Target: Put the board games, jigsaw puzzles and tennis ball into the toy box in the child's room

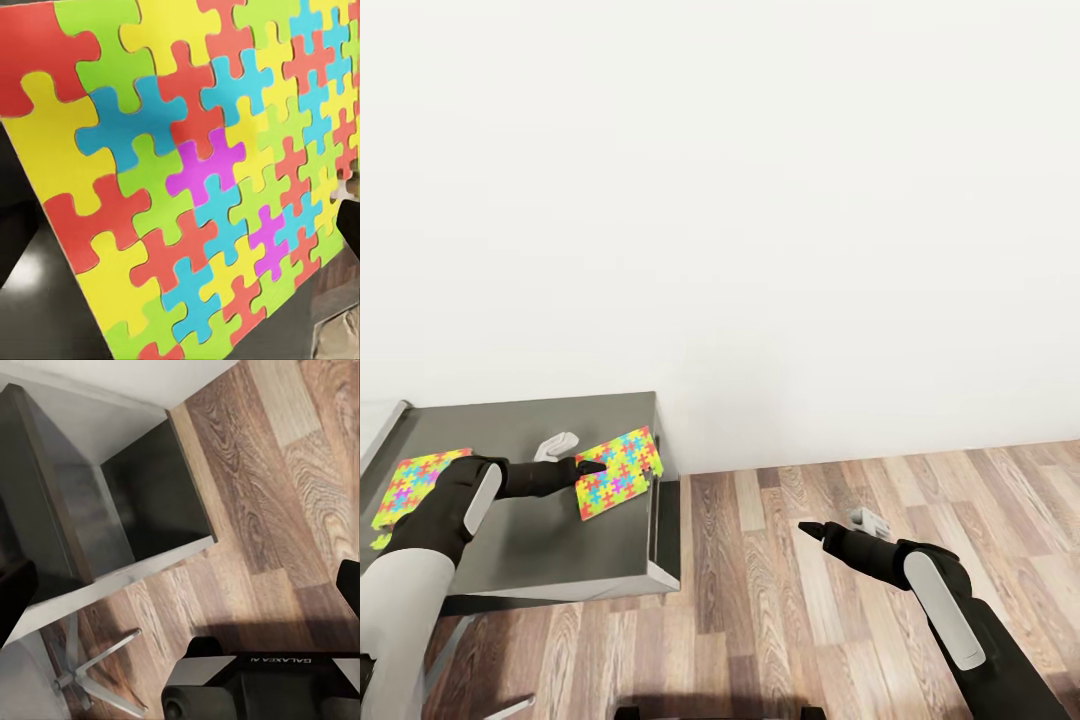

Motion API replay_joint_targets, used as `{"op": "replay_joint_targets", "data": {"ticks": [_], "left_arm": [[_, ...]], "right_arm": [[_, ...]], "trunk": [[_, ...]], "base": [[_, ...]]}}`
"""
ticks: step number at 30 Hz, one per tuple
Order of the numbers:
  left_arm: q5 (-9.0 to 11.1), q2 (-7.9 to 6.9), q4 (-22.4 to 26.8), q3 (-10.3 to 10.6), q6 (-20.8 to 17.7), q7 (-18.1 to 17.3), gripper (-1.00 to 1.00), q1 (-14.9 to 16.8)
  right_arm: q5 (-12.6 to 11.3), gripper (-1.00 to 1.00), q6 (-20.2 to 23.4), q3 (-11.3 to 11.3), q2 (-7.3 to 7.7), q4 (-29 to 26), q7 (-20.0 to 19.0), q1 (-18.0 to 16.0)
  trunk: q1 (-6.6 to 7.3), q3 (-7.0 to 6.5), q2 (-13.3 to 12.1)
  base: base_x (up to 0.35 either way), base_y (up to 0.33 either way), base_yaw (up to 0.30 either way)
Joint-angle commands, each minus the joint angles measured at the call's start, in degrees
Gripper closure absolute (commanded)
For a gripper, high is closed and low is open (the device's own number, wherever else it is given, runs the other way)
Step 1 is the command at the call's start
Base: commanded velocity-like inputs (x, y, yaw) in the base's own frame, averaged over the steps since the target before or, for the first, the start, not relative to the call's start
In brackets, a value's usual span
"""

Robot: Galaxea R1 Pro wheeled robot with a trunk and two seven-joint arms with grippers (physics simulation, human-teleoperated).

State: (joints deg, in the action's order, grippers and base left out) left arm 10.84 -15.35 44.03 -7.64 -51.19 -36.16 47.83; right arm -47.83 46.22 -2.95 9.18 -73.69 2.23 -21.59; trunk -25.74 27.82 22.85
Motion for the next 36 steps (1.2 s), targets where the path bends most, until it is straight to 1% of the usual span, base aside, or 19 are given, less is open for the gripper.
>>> {"op": "replay_joint_targets", "data": {"ticks": [1,11,17,29,36], "left_arm": [[0.2,0.05,-3.2,-0.1,-0.5,0.0,-1.00,0.0],[0.2,0.05,-3.2,-0.1,-0.5,0.0,-1.00,0.0],[0.2,0.05,-3.2,-0.1,-0.5,0.0,-1.00,0.0],[0.2,0.05,-3.2,-0.1,-0.5,0.0,-1.00,0.0],[0.2,0.05,-3.2,-0.1,-0.5,0.0,-1.00,0.0]], "right_arm": [[-0.3,-1.00,0.2,-0.1,0.05,0.0,0.2,0.0],[-0.3,-1.00,0.2,0.0,0.05,0.0,0.2,0.0],[-0.3,-1.00,0.2,0.0,0.05,-0.1,0.2,0.0],[-0.3,-1.00,0.2,-0.1,0.05,0.0,0.2,0.0],[-0.3,-1.00,0.2,-0.2,0.05,0.0,0.2,0.0]], "trunk": [[-0.05,0.09,0.1],[-0.05,0.09,0.1],[-0.05,0.09,0.1],[-0.05,0.09,0.1],[-0.05,0.09,0.1]], "base": [[0.000,-0.103,0.000],[0.000,-0.026,0.000],[0.000,-0.167,0.000],[0.000,-0.019,0.000],[0.000,-0.099,0.000]]}}
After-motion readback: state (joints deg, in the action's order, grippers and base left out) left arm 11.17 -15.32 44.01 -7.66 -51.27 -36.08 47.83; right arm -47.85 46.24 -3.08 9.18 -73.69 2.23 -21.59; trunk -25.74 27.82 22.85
